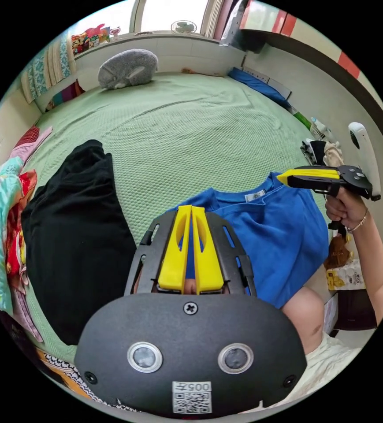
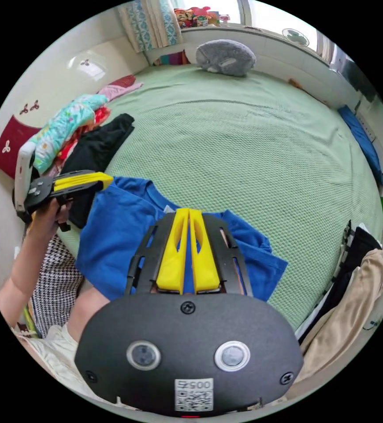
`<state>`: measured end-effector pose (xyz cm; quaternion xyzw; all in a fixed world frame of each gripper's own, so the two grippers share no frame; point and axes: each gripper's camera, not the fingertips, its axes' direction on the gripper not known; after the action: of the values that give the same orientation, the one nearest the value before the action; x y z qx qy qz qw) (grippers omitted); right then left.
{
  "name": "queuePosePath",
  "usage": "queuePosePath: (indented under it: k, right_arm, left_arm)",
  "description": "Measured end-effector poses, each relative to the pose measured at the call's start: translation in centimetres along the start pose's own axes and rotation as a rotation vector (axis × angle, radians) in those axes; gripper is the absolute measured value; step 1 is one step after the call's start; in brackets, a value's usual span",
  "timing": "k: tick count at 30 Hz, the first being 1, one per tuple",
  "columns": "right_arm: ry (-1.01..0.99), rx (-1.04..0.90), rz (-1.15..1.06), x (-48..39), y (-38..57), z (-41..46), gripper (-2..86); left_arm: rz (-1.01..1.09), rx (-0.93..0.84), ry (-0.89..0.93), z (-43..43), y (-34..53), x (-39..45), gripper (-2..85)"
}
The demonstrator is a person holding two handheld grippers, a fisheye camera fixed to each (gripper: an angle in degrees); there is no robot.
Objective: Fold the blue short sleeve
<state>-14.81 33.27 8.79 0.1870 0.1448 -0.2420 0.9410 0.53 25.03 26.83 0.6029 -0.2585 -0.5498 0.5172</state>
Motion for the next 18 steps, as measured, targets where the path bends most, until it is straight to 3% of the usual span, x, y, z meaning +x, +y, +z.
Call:
queuePosePath:
  k: [9, 18]
  right_arm:
    - [0.223, -0.025, 0.037, 1.9, 10.3, -2.8, -0.8]
    - [0.136, -0.062, 0.117, 5.6, 20.2, -6.6, 5.1]
  left_arm:
    - [0.177, -0.019, 0.134, 0.9, 5.1, 10.8, 1.6]
    - [0.415, -0.044, 0.216, 2.8, 7.1, 26.4, 8.3]
